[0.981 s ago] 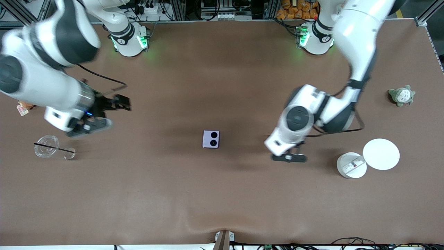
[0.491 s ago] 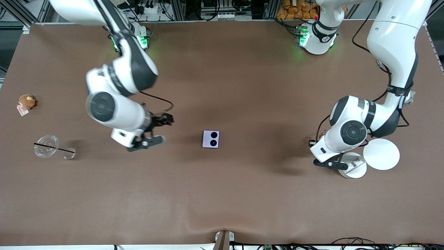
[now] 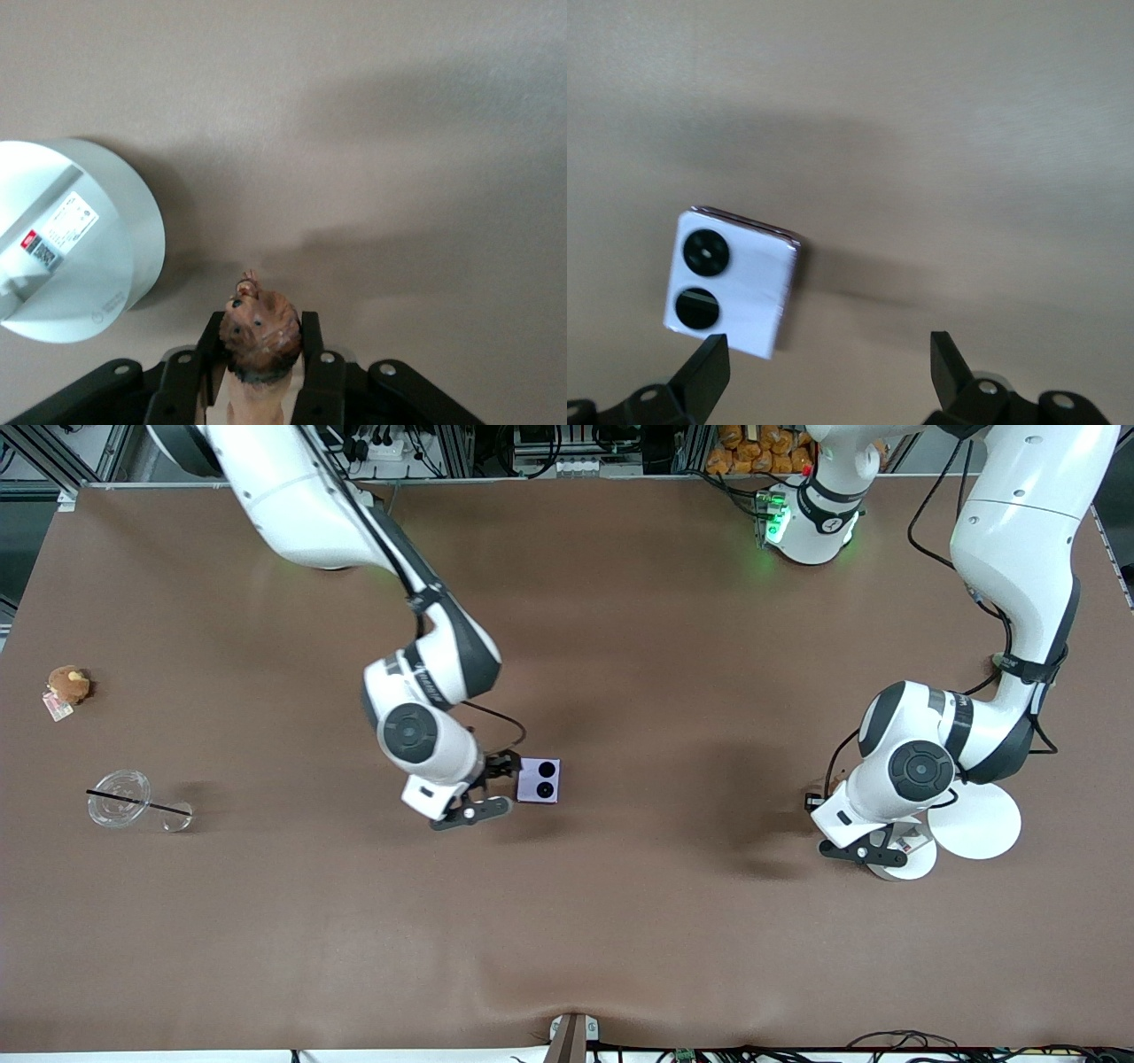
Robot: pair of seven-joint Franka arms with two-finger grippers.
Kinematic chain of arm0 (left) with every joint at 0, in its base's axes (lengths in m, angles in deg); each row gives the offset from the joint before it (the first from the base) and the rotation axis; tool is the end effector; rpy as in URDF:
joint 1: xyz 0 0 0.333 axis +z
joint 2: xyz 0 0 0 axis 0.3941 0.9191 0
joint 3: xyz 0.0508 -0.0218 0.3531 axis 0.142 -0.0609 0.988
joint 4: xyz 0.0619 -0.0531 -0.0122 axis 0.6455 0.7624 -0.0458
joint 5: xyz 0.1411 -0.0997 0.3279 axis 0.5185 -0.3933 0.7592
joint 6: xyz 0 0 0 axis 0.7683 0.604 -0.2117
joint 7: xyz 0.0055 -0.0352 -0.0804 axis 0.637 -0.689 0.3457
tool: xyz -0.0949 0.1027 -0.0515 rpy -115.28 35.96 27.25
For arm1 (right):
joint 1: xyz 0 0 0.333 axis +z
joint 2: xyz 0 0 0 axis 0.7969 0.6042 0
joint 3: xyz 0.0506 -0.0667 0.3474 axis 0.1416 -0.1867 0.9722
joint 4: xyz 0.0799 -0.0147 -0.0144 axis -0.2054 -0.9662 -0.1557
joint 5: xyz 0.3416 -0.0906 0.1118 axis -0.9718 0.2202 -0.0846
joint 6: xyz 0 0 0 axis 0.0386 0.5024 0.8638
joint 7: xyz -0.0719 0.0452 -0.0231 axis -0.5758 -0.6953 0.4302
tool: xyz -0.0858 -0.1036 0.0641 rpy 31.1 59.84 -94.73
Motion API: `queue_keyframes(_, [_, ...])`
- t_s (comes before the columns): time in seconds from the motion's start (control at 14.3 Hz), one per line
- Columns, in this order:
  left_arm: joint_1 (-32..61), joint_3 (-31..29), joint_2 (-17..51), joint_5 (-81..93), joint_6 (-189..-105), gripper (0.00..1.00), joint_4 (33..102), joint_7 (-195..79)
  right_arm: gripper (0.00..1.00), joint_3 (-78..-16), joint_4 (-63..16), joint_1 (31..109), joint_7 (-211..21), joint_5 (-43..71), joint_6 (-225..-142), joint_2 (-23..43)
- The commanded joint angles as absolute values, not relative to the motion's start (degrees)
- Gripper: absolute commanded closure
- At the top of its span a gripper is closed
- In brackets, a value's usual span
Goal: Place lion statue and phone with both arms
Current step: 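Carry the lion toward the white cup while the right gripper grasps the phone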
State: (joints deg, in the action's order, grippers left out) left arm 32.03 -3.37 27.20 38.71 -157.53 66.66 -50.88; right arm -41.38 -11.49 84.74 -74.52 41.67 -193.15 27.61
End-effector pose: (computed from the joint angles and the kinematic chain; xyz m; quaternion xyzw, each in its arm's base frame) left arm 0.6609 -0.0867 0.2391 -0.9937 0.0909 0.0240 0.0602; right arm 0.6000 0.3906 0.2410 -0.9926 -0.0976 0.0485 0.0529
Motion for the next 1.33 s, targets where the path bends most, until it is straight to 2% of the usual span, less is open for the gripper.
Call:
queue_keyframes(0.0, [33.5, -3.9, 29.0, 40.3, -160.1, 1.0, 65.3, -50.8, 0.0, -42.0, -5.7, 87.2, -68.6, 41.1, -192.6, 31.5])
queue_keyframes(0.49, [33.4, -3.9, 31.3, 40.4, -164.9, 1.0, 64.6, -50.8, 0.0, -42.1, -3.1, 90.9, -61.4, 41.5, -197.2, 36.6])
queue_keyframes(0.56, [33.3, -3.8, 31.5, 40.4, -164.9, 0.93, 64.6, -50.7, 0.0, -42.2, -3.1, 90.9, -61.4, 41.7, -197.3, 36.7])
queue_keyframes(0.63, [33.3, -3.7, 31.5, 40.4, -165.0, 0.7, 64.6, -50.7, 0.0, -42.2, -3.1, 90.9, -61.4, 42.0, -197.3, 36.8])
queue_keyframes(0.7, [33.4, -3.7, 31.5, 40.4, -164.9, 0.16, 64.6, -50.7, 0.0, -42.2, -3.1, 90.9, -61.4, 42.1, -197.3, 36.9])
queue_keyframes(0.77, [33.7, -3.7, 31.1, 40.4, -164.9, 0.0, 64.7, -50.7, 0.0, -42.2, -3.1, 90.9, -61.1, 42.1, -197.4, 37.1])
queue_keyframes(0.98, [33.2, -3.9, 28.9, 40.4, -163.9, 0.0, 65.0, -50.4, 0.0, -42.2, -2.9, 91.4, -59.3, 42.4, -198.3, 37.8])
queue_keyframes(1.19, [32.9, -5.9, 24.3, 40.3, -155.6, 0.0, 64.9, -50.1, 0.0, -42.2, -3.0, 91.5, -59.1, 43.0, -198.4, 38.3])
queue_keyframes(1.26, [33.1, -6.8, 22.7, 40.3, -153.2, 0.0, 64.9, -50.1, 0.11, -42.2, -3.0, 91.5, -59.1, 43.1, -198.4, 38.3])
